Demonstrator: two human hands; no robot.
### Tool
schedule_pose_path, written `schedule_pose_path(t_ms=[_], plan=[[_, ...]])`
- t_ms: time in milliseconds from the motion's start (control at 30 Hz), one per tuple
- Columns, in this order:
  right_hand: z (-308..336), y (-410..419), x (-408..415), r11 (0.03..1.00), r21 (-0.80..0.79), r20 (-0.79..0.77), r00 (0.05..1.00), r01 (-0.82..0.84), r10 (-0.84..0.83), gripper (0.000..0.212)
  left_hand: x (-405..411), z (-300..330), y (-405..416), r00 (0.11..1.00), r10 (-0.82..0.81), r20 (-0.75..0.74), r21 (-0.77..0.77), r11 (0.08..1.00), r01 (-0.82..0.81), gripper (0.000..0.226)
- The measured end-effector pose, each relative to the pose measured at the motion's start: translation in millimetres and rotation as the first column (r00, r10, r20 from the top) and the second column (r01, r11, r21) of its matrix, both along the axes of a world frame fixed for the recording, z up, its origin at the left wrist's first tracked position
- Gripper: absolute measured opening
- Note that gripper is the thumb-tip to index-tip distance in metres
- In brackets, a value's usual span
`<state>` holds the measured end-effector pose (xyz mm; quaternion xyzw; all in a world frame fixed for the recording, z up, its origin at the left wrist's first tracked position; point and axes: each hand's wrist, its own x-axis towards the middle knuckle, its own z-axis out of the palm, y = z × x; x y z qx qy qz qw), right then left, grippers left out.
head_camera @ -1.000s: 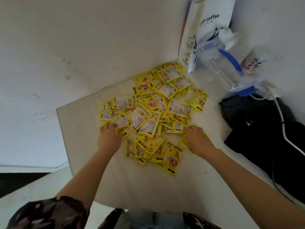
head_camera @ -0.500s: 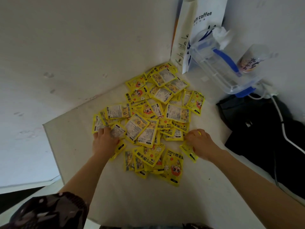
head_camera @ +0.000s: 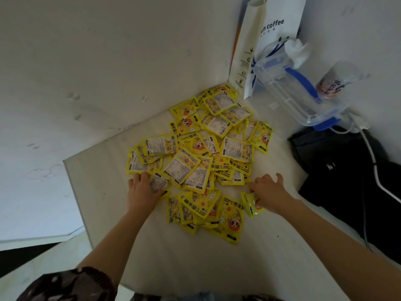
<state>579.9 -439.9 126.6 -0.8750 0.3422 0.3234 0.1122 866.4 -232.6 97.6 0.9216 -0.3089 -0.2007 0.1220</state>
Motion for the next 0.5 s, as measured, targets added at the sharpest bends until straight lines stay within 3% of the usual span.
schedule_pose_path(t_ms=[200, 333, 400, 500], plan=[[17.6, 8.9, 6.2, 0.977, 0.077, 0.070, 0.977, 0.197, -0.202, 0.047, -9.7, 9.9, 19.8, 0.966, 0.202, -0.158, -0.156, 0.961, -0.227, 0.045], [30.8, 21.9, 10.7, 0.956, -0.001, 0.191, 0.939, 0.292, -0.287, 0.036, -8.5, 5.8, 33.9, 0.837, 0.425, -0.345, -0.197, 0.839, -0.507, 0.043], [39.5, 30.4, 16.7, 0.899, 0.118, 0.288, 0.852, 0.422, -0.437, 0.029, -4.5, 2.6, 37.6, 0.719, 0.527, -0.453, -0.171, 0.740, -0.651, 0.039], [46.1, 43.0, 30.5, 0.674, 0.460, 0.321, 0.599, 0.579, -0.734, 0.027, 3.6, -4.4, 41.0, 0.570, 0.586, -0.575, -0.133, 0.620, -0.773, 0.032]])
